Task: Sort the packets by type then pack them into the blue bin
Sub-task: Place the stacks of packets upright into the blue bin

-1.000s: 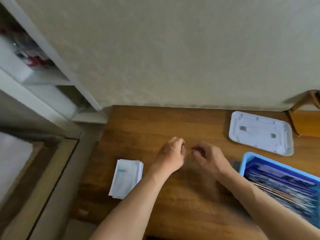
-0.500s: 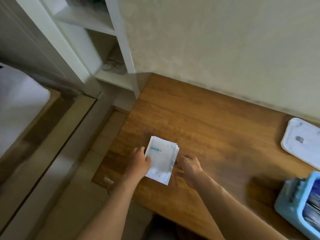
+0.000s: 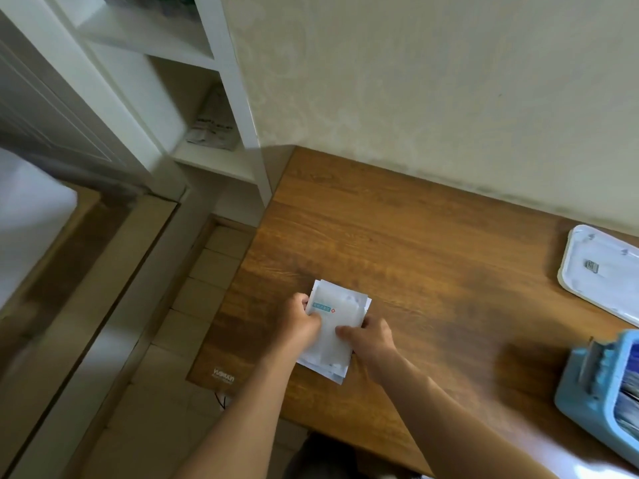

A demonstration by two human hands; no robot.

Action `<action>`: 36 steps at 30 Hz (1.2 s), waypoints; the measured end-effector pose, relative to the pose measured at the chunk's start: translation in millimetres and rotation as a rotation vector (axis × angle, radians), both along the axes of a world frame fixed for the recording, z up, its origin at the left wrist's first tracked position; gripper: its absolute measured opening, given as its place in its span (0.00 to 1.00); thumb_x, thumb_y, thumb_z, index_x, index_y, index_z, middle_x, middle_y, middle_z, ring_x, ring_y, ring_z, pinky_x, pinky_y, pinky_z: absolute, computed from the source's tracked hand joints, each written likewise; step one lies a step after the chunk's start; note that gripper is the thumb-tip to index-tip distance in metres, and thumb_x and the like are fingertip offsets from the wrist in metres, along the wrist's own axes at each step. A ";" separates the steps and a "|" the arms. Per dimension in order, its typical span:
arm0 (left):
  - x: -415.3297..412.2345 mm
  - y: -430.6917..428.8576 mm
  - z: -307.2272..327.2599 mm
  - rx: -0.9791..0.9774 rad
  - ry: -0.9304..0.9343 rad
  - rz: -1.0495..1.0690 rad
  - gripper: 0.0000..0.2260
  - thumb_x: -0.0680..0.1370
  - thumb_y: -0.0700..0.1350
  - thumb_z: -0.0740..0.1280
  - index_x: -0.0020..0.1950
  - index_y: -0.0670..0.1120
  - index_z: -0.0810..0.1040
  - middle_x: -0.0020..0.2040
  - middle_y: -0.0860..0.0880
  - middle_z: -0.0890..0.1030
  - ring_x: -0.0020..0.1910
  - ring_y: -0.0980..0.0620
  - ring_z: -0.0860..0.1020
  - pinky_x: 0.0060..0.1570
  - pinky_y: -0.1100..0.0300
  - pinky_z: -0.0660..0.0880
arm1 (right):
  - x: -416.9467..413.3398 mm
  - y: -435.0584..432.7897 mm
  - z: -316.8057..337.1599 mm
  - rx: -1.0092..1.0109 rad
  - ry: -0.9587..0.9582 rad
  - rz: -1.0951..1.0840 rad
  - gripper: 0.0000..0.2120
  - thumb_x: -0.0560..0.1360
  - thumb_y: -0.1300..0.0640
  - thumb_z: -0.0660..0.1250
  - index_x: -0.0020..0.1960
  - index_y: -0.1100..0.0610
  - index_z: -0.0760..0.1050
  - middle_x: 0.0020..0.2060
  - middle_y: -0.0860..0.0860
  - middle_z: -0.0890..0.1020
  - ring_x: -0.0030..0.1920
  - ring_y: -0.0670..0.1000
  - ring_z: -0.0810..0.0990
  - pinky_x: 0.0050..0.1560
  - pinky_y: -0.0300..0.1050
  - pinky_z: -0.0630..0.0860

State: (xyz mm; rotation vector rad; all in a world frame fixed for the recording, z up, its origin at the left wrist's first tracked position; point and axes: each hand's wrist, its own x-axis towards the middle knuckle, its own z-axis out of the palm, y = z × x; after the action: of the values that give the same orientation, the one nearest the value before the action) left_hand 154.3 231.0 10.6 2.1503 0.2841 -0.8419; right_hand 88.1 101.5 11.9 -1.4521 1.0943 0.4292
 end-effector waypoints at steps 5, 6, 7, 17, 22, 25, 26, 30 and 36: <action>0.6 0.4 -3.7 -0.077 0.091 0.113 0.12 0.82 0.45 0.69 0.63 0.50 0.71 0.60 0.49 0.78 0.56 0.50 0.79 0.52 0.54 0.80 | -4.4 4.6 3.2 -0.081 -0.096 0.011 0.18 0.72 0.55 0.78 0.58 0.54 0.76 0.48 0.49 0.84 0.46 0.49 0.85 0.41 0.47 0.84; 0.1 -0.8 -3.6 -0.090 0.123 0.138 0.13 0.81 0.45 0.69 0.64 0.51 0.70 0.60 0.48 0.78 0.57 0.49 0.79 0.56 0.50 0.80 | -3.3 4.0 3.7 -0.069 -0.103 -0.003 0.19 0.72 0.54 0.78 0.58 0.53 0.76 0.48 0.49 0.84 0.46 0.50 0.85 0.43 0.49 0.85; -0.8 -2.0 -3.6 -0.110 0.156 0.166 0.14 0.81 0.46 0.69 0.64 0.51 0.69 0.60 0.48 0.78 0.57 0.49 0.80 0.58 0.47 0.80 | -2.6 2.9 3.3 -0.040 -0.102 -0.026 0.19 0.71 0.54 0.78 0.59 0.54 0.75 0.49 0.50 0.83 0.47 0.51 0.85 0.44 0.51 0.85; -1.8 -38.4 20.6 -0.249 0.097 0.183 0.14 0.79 0.41 0.71 0.62 0.51 0.73 0.56 0.51 0.80 0.50 0.56 0.79 0.46 0.56 0.79 | -2.9 -33.4 25.3 0.097 -0.204 -0.125 0.19 0.72 0.64 0.76 0.60 0.52 0.77 0.50 0.53 0.86 0.49 0.55 0.86 0.50 0.59 0.84; 10.0 -85.6 68.0 -0.307 -0.011 0.011 0.14 0.77 0.49 0.74 0.58 0.53 0.73 0.52 0.52 0.81 0.48 0.54 0.81 0.50 0.52 0.82 | -8.0 -83.5 73.7 0.172 -0.390 -0.223 0.17 0.72 0.69 0.73 0.58 0.56 0.79 0.49 0.55 0.87 0.47 0.57 0.87 0.46 0.56 0.85; 8.4 -122.1 99.3 -0.370 -0.022 -0.087 0.15 0.75 0.56 0.75 0.53 0.53 0.73 0.52 0.50 0.81 0.49 0.50 0.82 0.54 0.45 0.82 | -17.1 -117.1 103.4 0.141 -0.484 -0.239 0.16 0.73 0.69 0.73 0.59 0.58 0.78 0.51 0.58 0.86 0.49 0.59 0.87 0.50 0.58 0.84; 6.1 -135.0 109.5 -0.383 -0.031 -0.137 0.16 0.75 0.59 0.74 0.54 0.54 0.72 0.53 0.50 0.80 0.50 0.49 0.82 0.55 0.44 0.82 | -21.6 -129.1 114.1 0.106 -0.506 -0.237 0.16 0.73 0.68 0.74 0.58 0.57 0.78 0.51 0.58 0.86 0.48 0.57 0.87 0.48 0.54 0.85; -9.2 -194.5 147.3 -0.456 -0.037 -0.350 0.20 0.76 0.63 0.72 0.59 0.54 0.71 0.56 0.47 0.80 0.54 0.47 0.81 0.56 0.43 0.82 | -50.3 -179.9 159.6 -0.056 -0.590 -0.226 0.18 0.72 0.59 0.77 0.59 0.51 0.76 0.53 0.53 0.85 0.50 0.52 0.86 0.48 0.48 0.84; -64.1 -294.7 183.4 -0.669 0.017 -0.484 0.12 0.80 0.51 0.71 0.59 0.49 0.74 0.56 0.44 0.83 0.54 0.46 0.83 0.57 0.44 0.81 | -123.5 -266.6 204.2 -0.276 -0.634 -0.325 0.18 0.70 0.59 0.80 0.56 0.50 0.78 0.48 0.50 0.86 0.47 0.50 0.86 0.44 0.45 0.84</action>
State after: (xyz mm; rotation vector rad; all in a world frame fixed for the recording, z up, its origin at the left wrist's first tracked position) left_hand 90.3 -63.7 193.9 1.5837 -0.4756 -1.0396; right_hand -35.3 -165.1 216.1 -1.4641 0.8599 -0.4093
